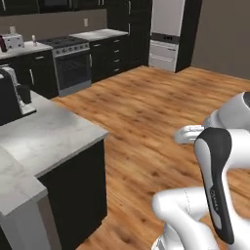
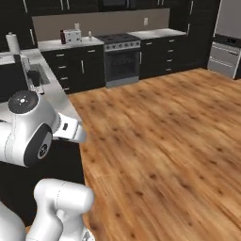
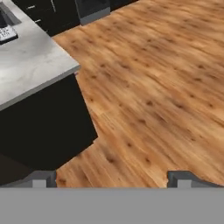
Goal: Place the drinks on the dining counter in a tight cluster.
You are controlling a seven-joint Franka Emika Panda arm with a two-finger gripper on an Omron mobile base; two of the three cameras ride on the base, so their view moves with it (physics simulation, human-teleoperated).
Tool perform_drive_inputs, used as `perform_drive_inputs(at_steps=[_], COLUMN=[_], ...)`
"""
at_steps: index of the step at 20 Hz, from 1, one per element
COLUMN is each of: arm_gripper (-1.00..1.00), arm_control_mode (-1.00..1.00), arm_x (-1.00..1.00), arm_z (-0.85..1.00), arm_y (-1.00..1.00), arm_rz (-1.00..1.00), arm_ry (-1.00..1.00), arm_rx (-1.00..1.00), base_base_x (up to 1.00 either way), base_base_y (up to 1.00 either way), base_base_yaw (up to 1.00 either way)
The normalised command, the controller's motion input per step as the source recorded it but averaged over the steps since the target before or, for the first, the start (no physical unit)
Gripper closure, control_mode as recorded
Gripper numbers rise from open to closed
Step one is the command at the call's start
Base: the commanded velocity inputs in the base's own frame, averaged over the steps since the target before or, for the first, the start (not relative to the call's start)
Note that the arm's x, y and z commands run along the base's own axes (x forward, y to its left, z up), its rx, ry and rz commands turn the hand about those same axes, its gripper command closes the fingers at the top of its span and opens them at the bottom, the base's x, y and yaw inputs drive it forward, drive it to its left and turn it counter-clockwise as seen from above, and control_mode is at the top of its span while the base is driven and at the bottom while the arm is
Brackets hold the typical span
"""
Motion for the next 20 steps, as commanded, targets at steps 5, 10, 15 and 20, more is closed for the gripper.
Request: perform_drive_inputs(at_steps=[5, 10, 15, 20], arm_gripper=[-1.0, -1.0, -1.0, -1.0], arm_control_mode=[1.0, 1.0, 1.0, 1.0], arm_x=[0.0, 0.0, 0.0, 0.0], arm_z=[0.0, 0.0, 0.0, 0.0], arm_y=[0.0, 0.0, 0.0, 0.0], arm_rz=[0.0, 0.0, 0.0, 0.0], arm_ry=[0.0, 0.0, 0.0, 0.0], arm_rx=[0.0, 0.0, 0.0, 0.0], base_base_x=[1.0, 1.0, 1.0, 0.73], base_base_y=[-0.23, -0.29, -0.69, -1.0], base_base_yaw=[0.59, 0.58, 0.39, 0.2])
